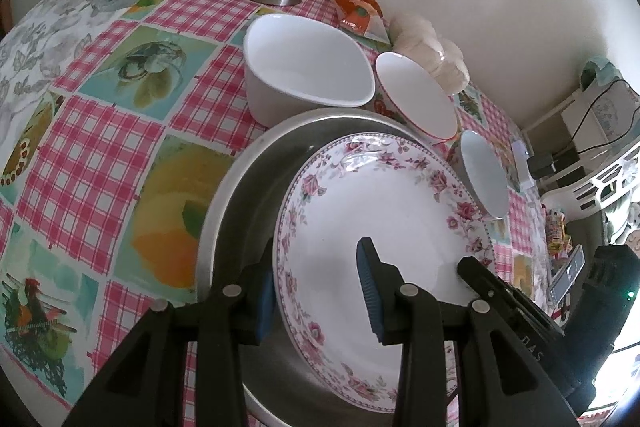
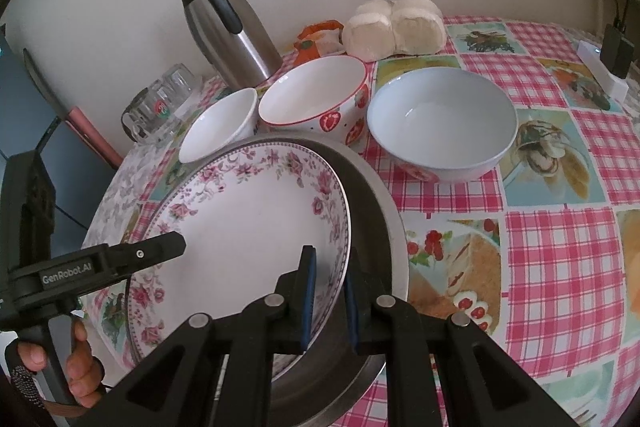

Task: Organize plates and bowls
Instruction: 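Set the floral plate flat inside the steel tray with both tools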

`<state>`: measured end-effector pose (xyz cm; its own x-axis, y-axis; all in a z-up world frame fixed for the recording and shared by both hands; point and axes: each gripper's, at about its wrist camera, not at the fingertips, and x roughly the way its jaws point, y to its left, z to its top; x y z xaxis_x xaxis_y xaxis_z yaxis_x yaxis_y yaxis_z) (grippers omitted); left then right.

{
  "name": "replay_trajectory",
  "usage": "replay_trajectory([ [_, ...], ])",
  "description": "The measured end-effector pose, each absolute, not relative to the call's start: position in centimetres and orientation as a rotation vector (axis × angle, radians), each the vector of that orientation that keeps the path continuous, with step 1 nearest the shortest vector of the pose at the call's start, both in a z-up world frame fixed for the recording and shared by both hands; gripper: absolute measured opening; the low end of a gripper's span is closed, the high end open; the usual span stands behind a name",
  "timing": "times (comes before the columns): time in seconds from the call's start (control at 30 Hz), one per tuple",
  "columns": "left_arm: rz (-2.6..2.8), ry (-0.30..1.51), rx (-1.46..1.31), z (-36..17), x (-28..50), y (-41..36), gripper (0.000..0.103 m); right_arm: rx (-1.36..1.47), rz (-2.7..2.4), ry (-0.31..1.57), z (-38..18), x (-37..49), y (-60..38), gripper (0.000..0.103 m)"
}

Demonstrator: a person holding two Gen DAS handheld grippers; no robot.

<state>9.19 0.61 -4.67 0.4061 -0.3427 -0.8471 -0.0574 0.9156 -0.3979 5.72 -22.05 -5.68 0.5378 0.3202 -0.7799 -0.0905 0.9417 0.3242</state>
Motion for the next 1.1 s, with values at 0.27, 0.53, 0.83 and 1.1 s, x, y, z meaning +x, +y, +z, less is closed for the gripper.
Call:
replay_trajectory([
  [0.27,-0.171,1.153,-0.396,-4.8,9.2,0.7,0.040,0.257,0.252,0.986,-6.2,5.9,-21.7,0.015],
  [0.53,-0.164,1.155,-0.399,-4.8,9.2,0.7,0.040,0.248,0.253,0.989,-6.2,5.9,-21.6,0.016],
  [0.83,-0.153,1.155,-0.398,-4.9,9.3,0.6,0.042,0.178,0.226,1.007,-6.2,6.0,-20.8,0.017],
  [1.1,-0.130,1.156,-0.362,-4.9,9.4,0.4,0.042,0.135,0.200,1.018,-6.2,6.0,-20.6,0.015],
])
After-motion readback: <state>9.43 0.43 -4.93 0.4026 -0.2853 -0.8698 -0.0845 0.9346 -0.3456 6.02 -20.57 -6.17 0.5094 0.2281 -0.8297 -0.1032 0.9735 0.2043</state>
